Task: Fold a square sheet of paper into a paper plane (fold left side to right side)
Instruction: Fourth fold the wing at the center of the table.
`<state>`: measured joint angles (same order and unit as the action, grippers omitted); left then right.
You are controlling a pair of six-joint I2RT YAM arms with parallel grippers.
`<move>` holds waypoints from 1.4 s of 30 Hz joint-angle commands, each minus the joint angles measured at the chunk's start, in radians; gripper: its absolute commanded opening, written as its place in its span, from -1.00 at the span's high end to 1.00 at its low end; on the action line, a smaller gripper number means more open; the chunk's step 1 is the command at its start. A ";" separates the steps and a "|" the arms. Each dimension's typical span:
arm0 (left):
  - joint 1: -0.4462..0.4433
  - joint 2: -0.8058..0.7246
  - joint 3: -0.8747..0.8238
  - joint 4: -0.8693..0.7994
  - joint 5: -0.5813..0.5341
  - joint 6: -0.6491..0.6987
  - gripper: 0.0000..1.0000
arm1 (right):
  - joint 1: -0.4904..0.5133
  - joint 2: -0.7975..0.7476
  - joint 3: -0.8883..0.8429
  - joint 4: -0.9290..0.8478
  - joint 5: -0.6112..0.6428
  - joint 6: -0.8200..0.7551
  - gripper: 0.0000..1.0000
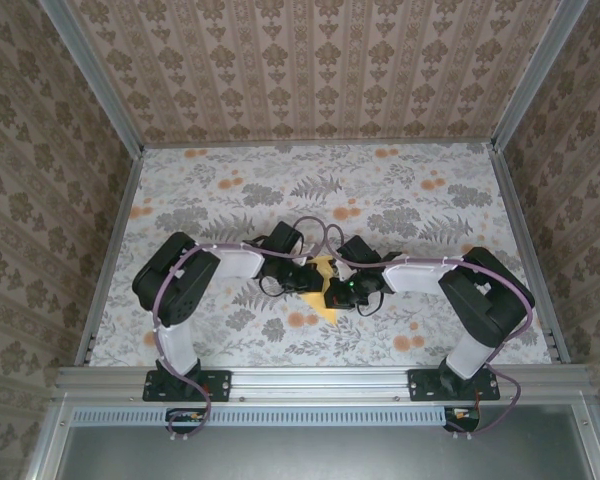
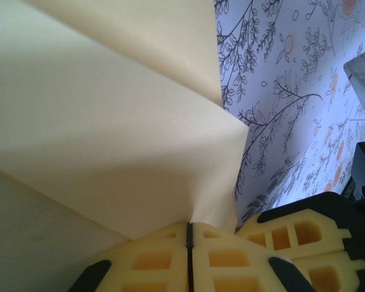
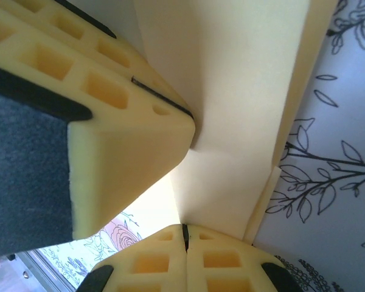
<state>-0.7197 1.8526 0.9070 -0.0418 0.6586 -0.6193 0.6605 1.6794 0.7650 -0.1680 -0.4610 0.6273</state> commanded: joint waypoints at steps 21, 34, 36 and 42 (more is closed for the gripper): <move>0.167 0.098 0.158 -0.116 -0.106 0.148 0.83 | 0.002 0.085 -0.069 -0.147 0.160 -0.020 1.00; 0.211 0.143 0.215 -0.143 -0.118 0.173 0.82 | 0.002 0.085 -0.070 -0.154 0.160 -0.022 1.00; 0.219 0.148 0.224 -0.146 -0.116 0.174 0.82 | 0.002 0.083 -0.071 -0.153 0.160 -0.021 1.00; 0.240 0.164 0.247 -0.159 -0.120 0.185 0.82 | 0.002 0.082 -0.073 -0.154 0.159 -0.021 1.00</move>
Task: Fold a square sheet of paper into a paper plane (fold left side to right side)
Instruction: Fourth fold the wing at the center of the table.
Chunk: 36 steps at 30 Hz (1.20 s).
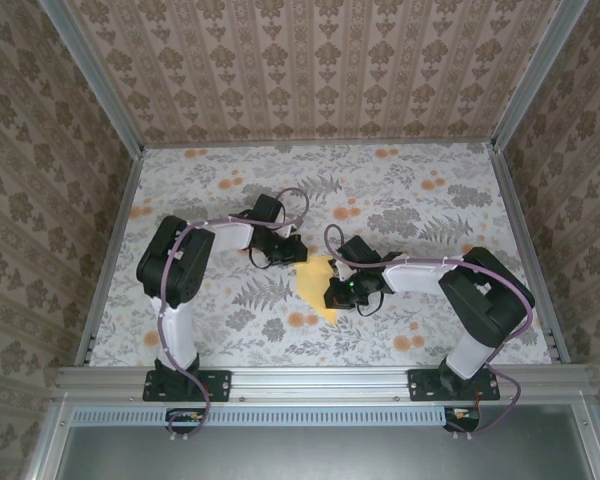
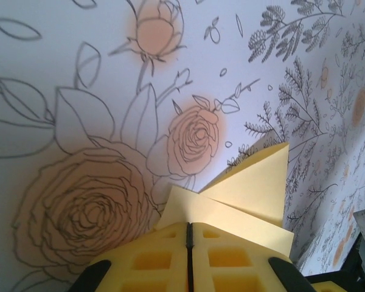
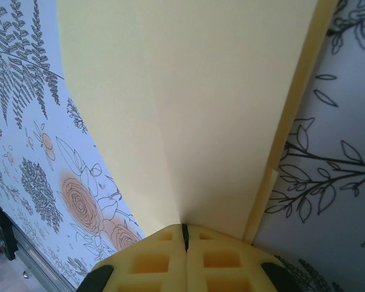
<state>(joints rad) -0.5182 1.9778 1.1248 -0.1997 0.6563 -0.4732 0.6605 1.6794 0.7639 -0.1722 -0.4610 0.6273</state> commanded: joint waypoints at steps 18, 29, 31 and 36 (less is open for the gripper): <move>0.098 0.057 0.097 -0.041 -0.120 0.051 0.79 | 0.002 0.073 -0.069 -0.144 0.154 -0.018 1.00; 0.117 -0.177 -0.018 -0.052 -0.131 0.035 0.35 | -0.008 -0.046 -0.074 0.060 0.107 0.047 0.66; 0.116 -0.236 -0.062 -0.045 -0.132 0.019 0.27 | -0.018 -0.097 -0.065 0.088 0.111 0.048 0.55; 0.113 -0.380 -0.198 0.019 -0.109 -0.059 0.12 | -0.062 -0.219 -0.040 0.070 0.171 -0.002 0.22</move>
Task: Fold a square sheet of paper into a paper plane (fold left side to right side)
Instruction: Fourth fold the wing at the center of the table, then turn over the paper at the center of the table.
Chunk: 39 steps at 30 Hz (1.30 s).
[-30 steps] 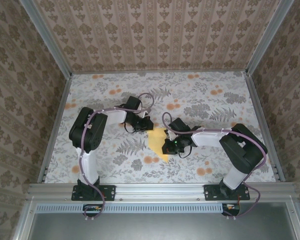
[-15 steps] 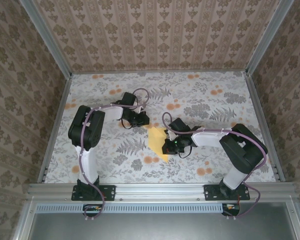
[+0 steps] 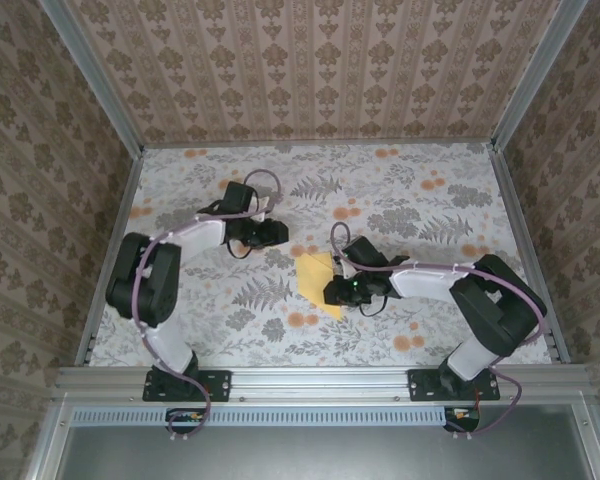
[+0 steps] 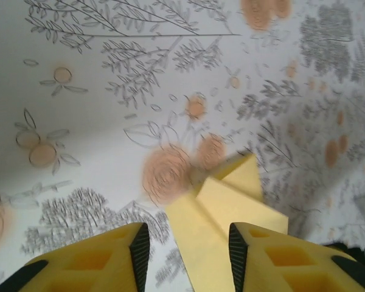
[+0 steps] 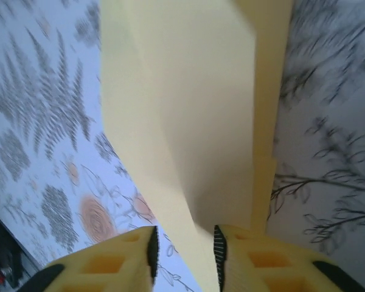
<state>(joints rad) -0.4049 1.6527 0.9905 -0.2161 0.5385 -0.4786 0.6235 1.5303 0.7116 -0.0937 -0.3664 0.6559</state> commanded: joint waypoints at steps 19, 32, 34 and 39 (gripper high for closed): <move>-0.148 0.017 -0.160 0.283 0.084 -0.270 -0.13 | -0.099 -0.127 0.018 -0.030 0.076 -0.150 -0.19; -0.176 0.170 -0.090 0.376 0.152 -0.311 -0.03 | -0.105 -0.251 -0.029 -0.013 0.086 -0.128 -0.29; -0.179 0.191 -0.079 0.388 0.163 -0.314 0.00 | -0.109 -0.275 -0.040 -0.009 0.087 -0.119 -0.32; -0.183 0.232 -0.056 0.422 0.185 -0.333 0.10 | -0.130 -0.350 -0.067 -0.005 0.082 -0.096 -0.45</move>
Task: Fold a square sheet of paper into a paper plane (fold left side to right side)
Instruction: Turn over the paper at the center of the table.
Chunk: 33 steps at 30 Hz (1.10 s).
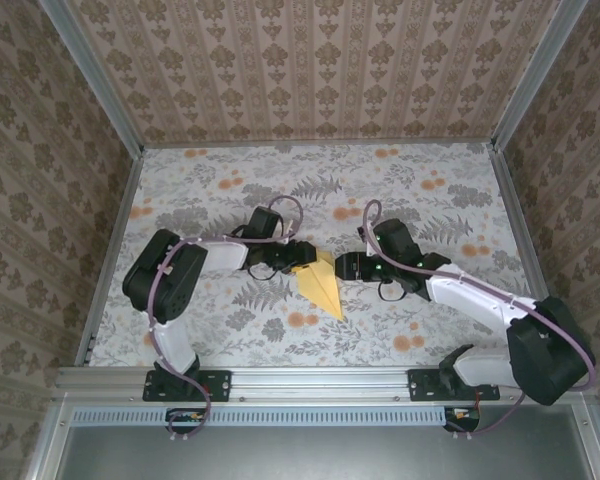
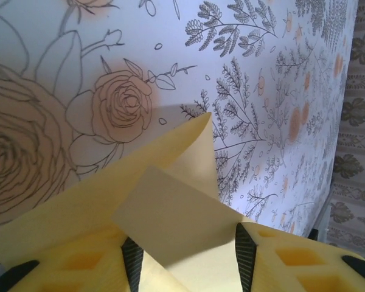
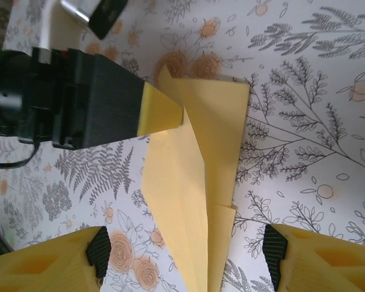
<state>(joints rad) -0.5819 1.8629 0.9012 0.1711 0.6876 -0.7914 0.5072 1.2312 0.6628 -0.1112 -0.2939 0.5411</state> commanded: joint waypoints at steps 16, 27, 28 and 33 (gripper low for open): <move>-0.006 -0.012 0.096 -0.023 0.041 0.032 0.72 | -0.163 -0.190 -0.159 0.158 -0.125 0.149 -0.91; 0.094 -0.226 0.088 -0.073 0.021 0.045 0.94 | -0.213 -0.194 -0.138 0.191 -0.243 0.138 -1.00; 0.108 -0.248 0.087 -0.077 0.018 0.043 0.95 | -0.213 -0.192 -0.128 0.182 -0.251 0.130 -1.00; 0.203 -0.363 0.091 -0.082 0.003 0.042 1.00 | -0.214 -0.179 -0.103 0.192 -0.312 0.130 -1.00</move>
<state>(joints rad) -0.4152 1.5650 0.9680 0.1078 0.7029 -0.7731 0.2970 1.0466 0.5186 0.0628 -0.5369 0.6815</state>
